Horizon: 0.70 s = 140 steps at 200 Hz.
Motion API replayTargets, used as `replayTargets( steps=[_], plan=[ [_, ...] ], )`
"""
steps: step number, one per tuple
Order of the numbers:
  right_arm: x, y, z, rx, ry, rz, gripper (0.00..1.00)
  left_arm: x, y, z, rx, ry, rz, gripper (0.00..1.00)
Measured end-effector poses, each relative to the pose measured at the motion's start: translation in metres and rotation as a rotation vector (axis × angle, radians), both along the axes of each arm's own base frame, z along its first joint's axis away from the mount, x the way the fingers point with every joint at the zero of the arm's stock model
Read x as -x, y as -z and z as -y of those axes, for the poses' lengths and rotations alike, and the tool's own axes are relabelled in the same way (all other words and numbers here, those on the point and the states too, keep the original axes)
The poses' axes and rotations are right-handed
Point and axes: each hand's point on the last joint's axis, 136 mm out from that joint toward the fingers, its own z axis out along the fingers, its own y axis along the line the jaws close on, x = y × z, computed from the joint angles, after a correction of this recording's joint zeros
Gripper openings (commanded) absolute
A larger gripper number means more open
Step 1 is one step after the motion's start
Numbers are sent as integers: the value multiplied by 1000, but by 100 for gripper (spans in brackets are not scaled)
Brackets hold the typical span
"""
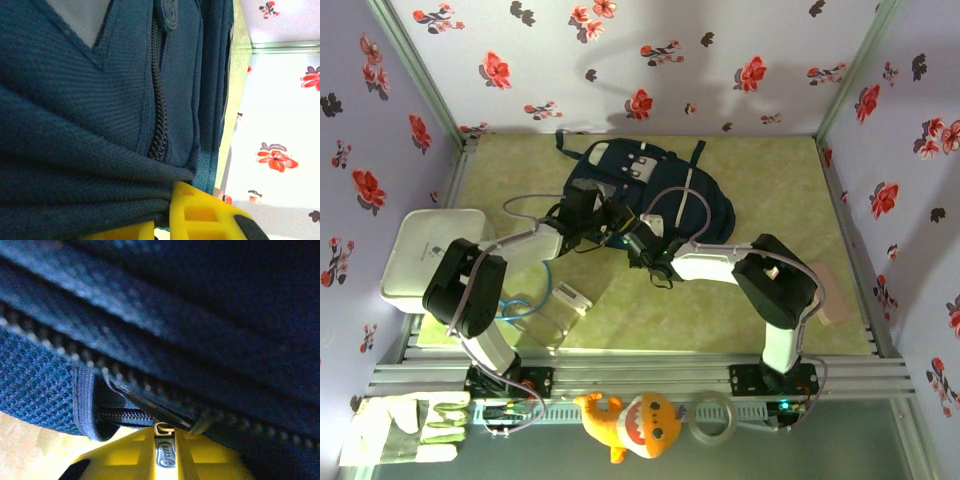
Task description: Pack books, pencil case, and school supplies into a backpack
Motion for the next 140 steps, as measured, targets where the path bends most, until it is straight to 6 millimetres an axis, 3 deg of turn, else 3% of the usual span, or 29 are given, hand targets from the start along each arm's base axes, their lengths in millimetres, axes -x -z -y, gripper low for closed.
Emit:
replayTargets(
  steps=[76, 116, 140],
  plan=[
    [11, 1, 21, 9, 46, -3, 14, 1, 9, 0, -18, 15, -9, 0],
    [18, -3, 41, 27, 96, 4, 22, 1, 10, 0, -23, 20, -10, 0],
    [19, 3, 39, 71, 75, -10, 25, 2, 11, -1, -29, 24, -9, 0]
  ],
)
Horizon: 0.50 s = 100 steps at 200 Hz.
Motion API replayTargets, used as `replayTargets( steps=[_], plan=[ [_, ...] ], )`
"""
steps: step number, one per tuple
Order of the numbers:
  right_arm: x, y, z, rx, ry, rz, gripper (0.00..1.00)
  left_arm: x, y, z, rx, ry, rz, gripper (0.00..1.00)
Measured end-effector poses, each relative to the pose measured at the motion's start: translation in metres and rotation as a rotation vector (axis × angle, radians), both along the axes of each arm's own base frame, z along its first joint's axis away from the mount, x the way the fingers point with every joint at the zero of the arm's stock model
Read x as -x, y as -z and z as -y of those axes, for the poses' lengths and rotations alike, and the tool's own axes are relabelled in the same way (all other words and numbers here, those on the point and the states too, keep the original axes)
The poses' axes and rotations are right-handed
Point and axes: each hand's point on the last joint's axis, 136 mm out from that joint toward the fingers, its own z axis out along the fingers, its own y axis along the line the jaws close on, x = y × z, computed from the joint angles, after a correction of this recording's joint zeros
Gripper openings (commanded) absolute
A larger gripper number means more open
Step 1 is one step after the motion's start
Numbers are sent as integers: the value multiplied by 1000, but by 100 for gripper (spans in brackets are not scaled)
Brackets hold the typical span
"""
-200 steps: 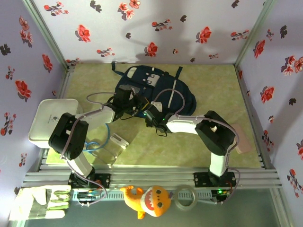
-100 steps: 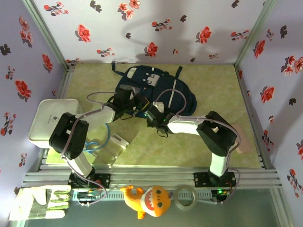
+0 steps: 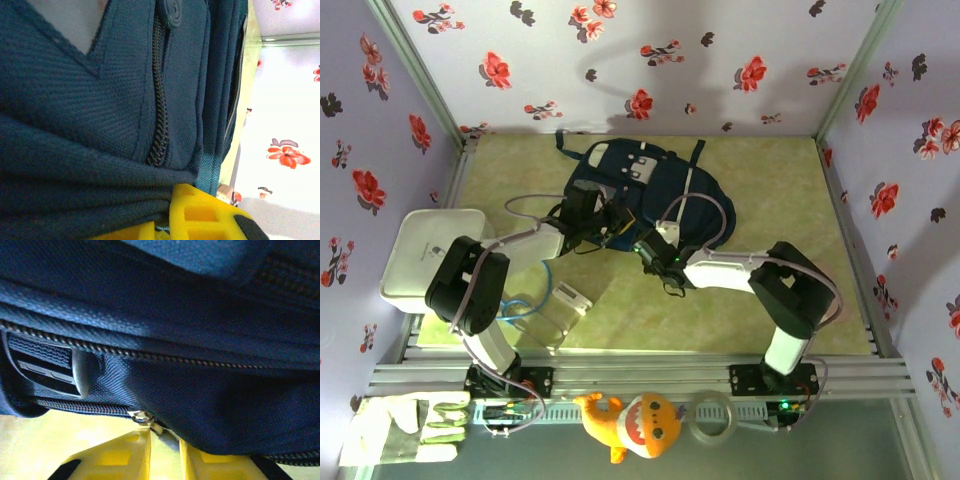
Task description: Pack books, pencil case, and school supplies into a backpack
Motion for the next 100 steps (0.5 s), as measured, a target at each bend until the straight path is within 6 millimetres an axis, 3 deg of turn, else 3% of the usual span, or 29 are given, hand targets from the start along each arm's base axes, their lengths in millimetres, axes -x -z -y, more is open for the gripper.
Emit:
replayTargets(
  steps=[45, 100],
  plan=[
    [-2, 7, -16, 83, -55, -9, 27, -1, 3, -3, -10, -2, -3, 0],
    [-3, 7, -15, 113, -59, -6, 29, -2, 1, -3, -10, -1, -1, 0]
  ],
)
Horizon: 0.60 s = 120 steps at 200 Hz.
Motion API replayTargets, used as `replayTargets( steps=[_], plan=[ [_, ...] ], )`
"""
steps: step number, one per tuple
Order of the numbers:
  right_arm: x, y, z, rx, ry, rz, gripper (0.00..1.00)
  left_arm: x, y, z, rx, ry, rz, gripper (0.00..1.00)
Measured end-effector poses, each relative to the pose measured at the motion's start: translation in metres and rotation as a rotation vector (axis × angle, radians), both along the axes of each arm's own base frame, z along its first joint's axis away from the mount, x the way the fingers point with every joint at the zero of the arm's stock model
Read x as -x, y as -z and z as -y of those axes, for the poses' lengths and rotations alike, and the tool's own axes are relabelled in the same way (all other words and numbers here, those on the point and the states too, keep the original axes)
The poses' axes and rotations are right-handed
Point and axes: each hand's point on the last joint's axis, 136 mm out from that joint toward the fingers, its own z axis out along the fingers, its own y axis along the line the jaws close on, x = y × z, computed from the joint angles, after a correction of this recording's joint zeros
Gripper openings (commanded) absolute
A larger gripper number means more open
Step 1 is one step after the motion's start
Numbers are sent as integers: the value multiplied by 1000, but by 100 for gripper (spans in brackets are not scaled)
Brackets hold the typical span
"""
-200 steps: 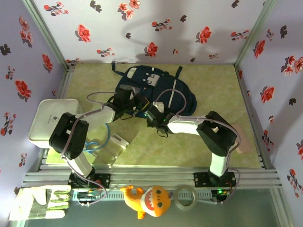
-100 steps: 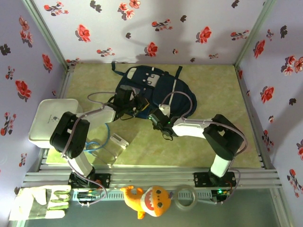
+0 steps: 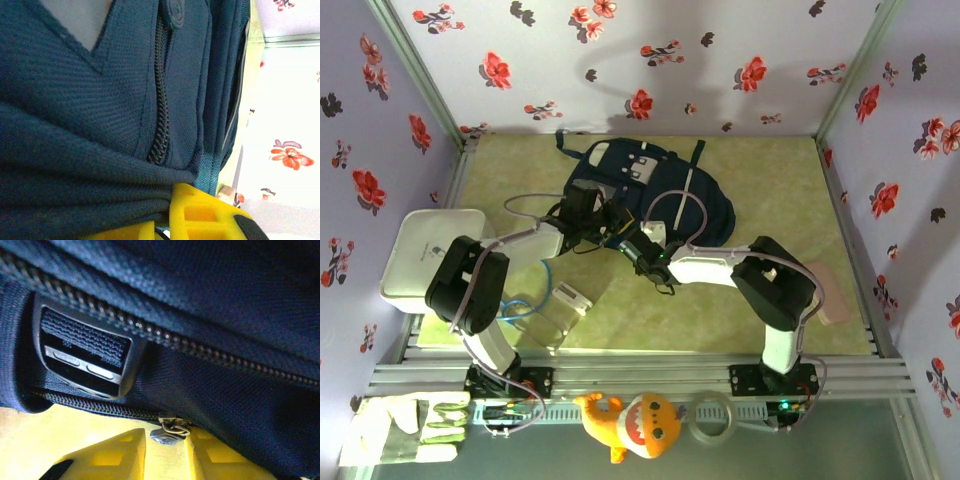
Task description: Pack books, pencil case, and school supplies into a backpack
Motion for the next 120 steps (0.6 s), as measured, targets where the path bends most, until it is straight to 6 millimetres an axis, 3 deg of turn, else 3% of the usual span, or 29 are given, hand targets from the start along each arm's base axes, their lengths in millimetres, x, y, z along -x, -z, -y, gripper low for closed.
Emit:
replayTargets(
  steps=[40, 120],
  plan=[
    [-4, 0, -2, 12, 7, 4, 32, 0, -1, 0, 0, 0, 0, 0],
    [-9, -9, 9, 57, 82, 16, 14, -1, -1, 0, -2, 3, 4, 0]
  ],
)
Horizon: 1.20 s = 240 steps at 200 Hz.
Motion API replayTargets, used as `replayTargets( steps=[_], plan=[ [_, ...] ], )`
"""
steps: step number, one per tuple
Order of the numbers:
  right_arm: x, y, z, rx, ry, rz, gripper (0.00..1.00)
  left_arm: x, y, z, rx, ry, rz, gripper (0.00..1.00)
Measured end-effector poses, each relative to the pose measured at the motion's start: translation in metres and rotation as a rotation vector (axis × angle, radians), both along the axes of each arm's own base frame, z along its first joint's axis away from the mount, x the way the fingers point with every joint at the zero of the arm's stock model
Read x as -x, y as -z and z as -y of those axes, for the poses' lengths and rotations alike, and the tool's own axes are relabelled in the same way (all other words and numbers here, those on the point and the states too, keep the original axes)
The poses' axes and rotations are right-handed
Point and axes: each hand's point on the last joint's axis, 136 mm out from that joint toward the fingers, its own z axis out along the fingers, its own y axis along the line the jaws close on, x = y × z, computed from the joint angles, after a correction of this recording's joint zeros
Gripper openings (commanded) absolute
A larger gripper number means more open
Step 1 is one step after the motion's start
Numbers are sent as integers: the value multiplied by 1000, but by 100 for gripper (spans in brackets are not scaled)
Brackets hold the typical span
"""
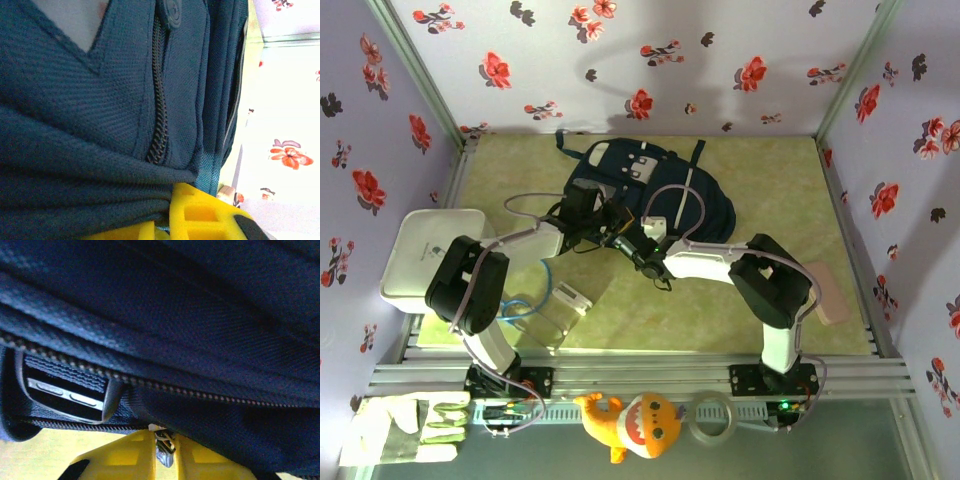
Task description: Pack books, pencil case, and school supplies into a backpack
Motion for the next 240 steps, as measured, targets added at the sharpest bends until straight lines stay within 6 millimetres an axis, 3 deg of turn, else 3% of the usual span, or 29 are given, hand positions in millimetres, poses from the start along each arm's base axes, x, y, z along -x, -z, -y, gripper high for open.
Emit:
replayTargets(
  steps=[21, 58, 87, 167, 199, 240],
  plan=[
    [2, -2, 8, 1, 25, 15, 13, -1, 0, -2, -6, 2, 6, 0],
    [15, -15, 44, 10, 94, 50, 10, -1, 1, -3, -11, 6, 5, 0],
    [16, -20, 61, 23, 131, 56, 10, -2, 2, -5, -14, 7, 4, 0],
    [16, -7, 59, 26, 110, 13, 19, -1, 7, -11, -35, 6, -9, 0],
    [15, -4, 55, 7, 98, -1, 10, -1, 7, -11, -38, 6, -12, 0],
    [15, -4, 57, 2, 104, 4, 7, -1, 6, -12, -40, 6, -12, 0]
  ],
)
